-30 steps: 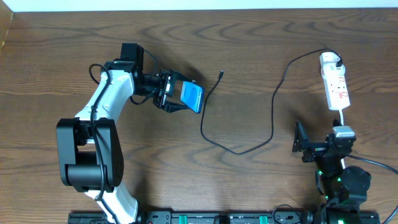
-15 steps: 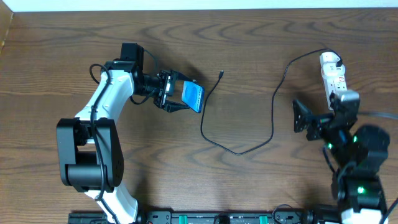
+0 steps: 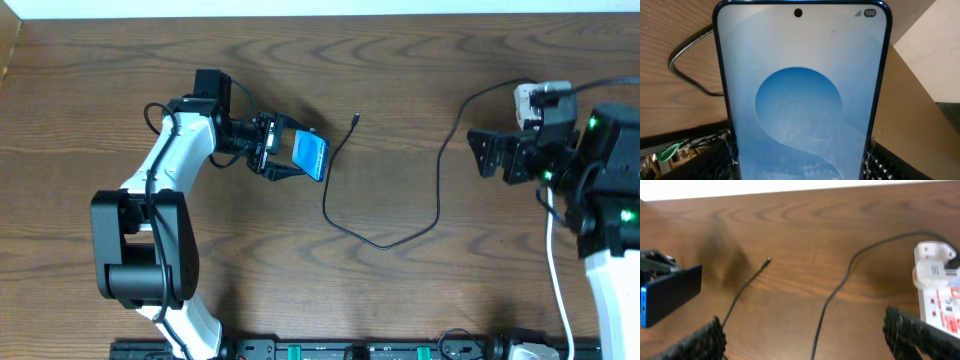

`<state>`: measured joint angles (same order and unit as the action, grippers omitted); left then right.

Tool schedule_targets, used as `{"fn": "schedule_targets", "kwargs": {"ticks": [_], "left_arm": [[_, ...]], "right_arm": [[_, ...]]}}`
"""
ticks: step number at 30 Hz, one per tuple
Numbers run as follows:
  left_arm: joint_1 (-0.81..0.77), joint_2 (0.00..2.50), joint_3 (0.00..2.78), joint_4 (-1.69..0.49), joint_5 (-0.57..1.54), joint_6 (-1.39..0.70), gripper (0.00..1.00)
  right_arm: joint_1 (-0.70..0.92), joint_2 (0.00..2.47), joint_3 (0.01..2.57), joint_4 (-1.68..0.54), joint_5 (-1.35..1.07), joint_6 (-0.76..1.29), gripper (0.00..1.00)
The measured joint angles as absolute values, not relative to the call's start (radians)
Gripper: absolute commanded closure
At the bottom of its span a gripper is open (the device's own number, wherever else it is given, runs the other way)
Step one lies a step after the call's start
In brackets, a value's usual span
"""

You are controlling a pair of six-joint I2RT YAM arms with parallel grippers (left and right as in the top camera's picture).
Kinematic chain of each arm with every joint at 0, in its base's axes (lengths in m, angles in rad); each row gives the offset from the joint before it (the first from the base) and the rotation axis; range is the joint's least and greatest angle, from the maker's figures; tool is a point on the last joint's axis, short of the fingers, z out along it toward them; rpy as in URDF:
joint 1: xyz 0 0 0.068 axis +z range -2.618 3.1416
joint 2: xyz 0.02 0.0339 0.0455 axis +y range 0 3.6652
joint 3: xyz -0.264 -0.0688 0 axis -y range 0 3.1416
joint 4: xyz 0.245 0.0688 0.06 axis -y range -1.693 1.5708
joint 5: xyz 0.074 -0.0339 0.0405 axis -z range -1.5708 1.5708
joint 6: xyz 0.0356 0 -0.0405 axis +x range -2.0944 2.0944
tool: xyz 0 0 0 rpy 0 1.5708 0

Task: Plug charger to phone and switch on socket
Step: 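Raise the right gripper and move it toward the held phone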

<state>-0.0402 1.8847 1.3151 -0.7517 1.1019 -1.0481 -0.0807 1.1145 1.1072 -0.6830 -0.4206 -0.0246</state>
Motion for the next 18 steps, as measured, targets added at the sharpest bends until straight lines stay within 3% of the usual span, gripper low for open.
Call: {"fn": "schedule_targets", "kwargs": {"ticks": [12, 18], "left_arm": [[-0.040, 1.885, 1.315, -0.752, 1.102, -1.058, 0.37], [-0.040, 1.885, 1.315, -0.752, 1.102, -1.073, 0.37]], "right_arm": [[-0.081, 1.152, 1.136, -0.671, -0.484, -0.030, 0.01], [-0.081, 1.180, 1.138, -0.639, -0.482, 0.104, 0.01]]}}
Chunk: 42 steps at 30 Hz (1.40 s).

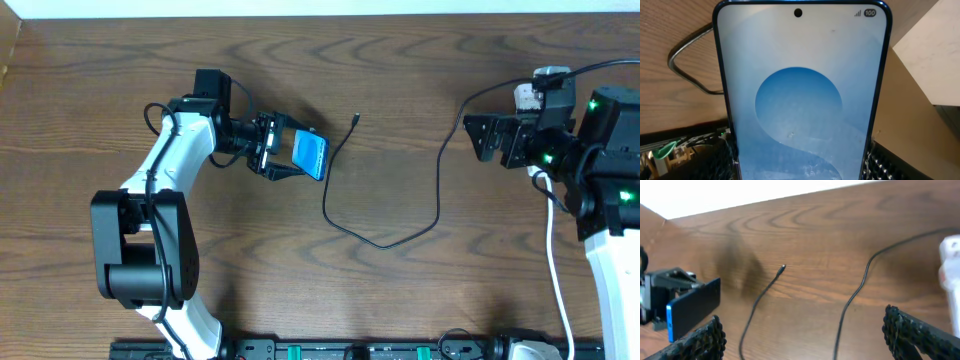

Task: Plug charger to phone and switch on socket
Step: 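Raise the right gripper and move it toward the held phone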

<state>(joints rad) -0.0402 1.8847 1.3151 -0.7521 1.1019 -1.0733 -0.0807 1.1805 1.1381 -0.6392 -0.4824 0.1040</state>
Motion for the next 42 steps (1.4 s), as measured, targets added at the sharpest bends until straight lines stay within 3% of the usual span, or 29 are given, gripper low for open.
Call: {"fn": "schedule_targets", "kwargs": {"ticks": [13, 42], "left_arm": [[-0.040, 1.885, 1.315, -0.722, 1.102, -1.074, 0.37], [-0.041, 1.885, 1.315, -0.646, 0.991, -1.195, 0.37]], "right_arm": [[0.014, 1.328, 1.138, -0.590, -0.480, 0.274, 0.09], [0.094, 1.370, 1.138, -0.492, -0.482, 0.423, 0.09]]}}
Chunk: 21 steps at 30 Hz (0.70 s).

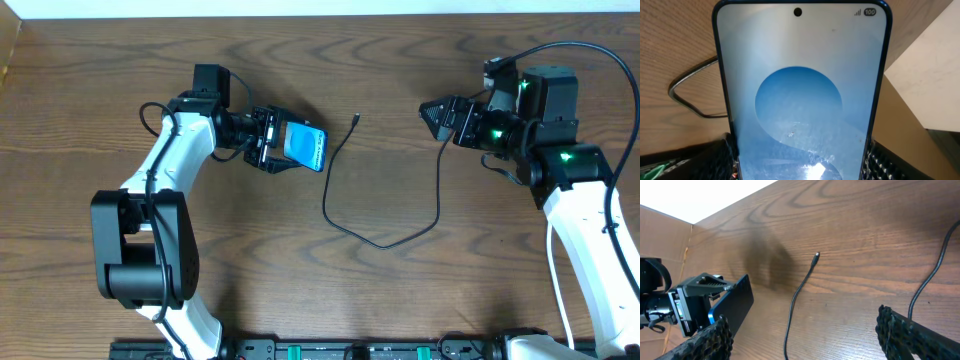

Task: Plug charger to phone and switch on socket
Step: 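Raise the right gripper and move it toward the held phone, then bring both grippers together and grasp the phone with the right gripper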

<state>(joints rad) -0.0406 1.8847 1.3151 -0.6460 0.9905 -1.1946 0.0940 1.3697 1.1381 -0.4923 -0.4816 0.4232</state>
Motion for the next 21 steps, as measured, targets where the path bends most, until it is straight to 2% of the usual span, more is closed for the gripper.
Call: {"fn": "schedule_targets", "kwargs": {"ticks": [10, 17, 21], "left_arm": [[-0.043, 1.885, 1.315, -0.641, 0.981, -1.206, 0.37], [-0.086, 1.885, 1.315, -0.572, 0.880, -1.208, 0.39], [-0.141, 1.885, 1.315, -0.498, 0.806, -1.217, 0.39]], "right_arm": [[0.094, 1.373, 1.138, -0.481, -0.480, 0.430, 0.09], [0.127, 1.430, 1.138, -0.433, -0.500, 0.436, 0.09], [0.190, 1.502, 1.139, -0.371, -0.548, 0.437, 0.14]]}}
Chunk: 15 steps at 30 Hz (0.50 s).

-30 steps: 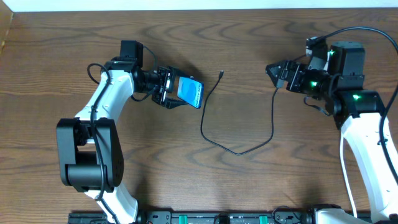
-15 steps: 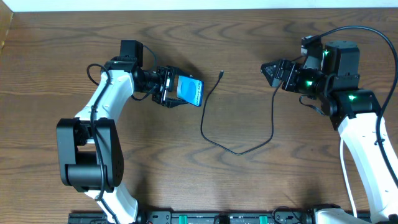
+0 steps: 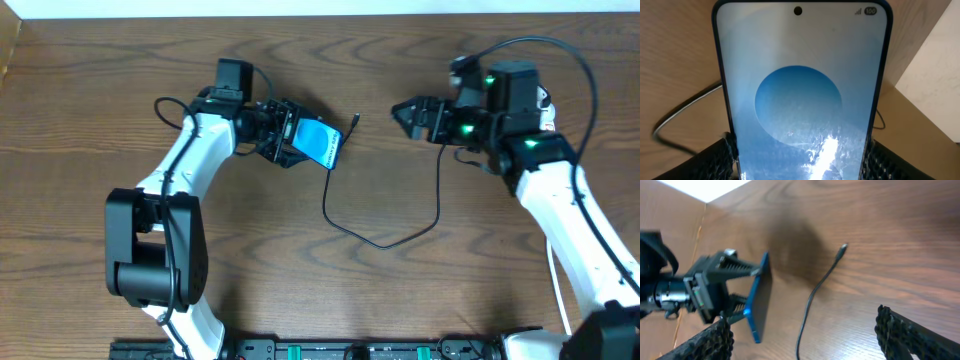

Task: Plug charger to phone and switch on socket
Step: 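Bring both grippers together and grasp the phone with the right gripper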

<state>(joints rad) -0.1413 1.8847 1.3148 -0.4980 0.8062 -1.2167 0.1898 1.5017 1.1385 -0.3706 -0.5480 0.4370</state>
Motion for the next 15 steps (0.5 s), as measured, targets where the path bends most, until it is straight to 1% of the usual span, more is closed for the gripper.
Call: {"fn": "schedule_targets", "kwargs": {"ticks": [5, 9, 15], "left_arm": [[-0.204, 1.885, 1.315, -0.421, 0.751, -1.281, 0.39], [-0.212, 1.885, 1.315, -0.415, 0.748, -1.318, 0.39], [-0.212, 1.885, 1.315, -0.414, 0.744, -1.351, 0.39]], "right_arm": [[0.287, 1.580, 1.139, -0.279, -0.576, 0.443, 0.17], [0.343, 1.598, 1.139, -0.271, -0.547, 0.445, 0.20], [0.422, 1.619, 1.139, -0.272, -0.445, 0.450, 0.29]]}}
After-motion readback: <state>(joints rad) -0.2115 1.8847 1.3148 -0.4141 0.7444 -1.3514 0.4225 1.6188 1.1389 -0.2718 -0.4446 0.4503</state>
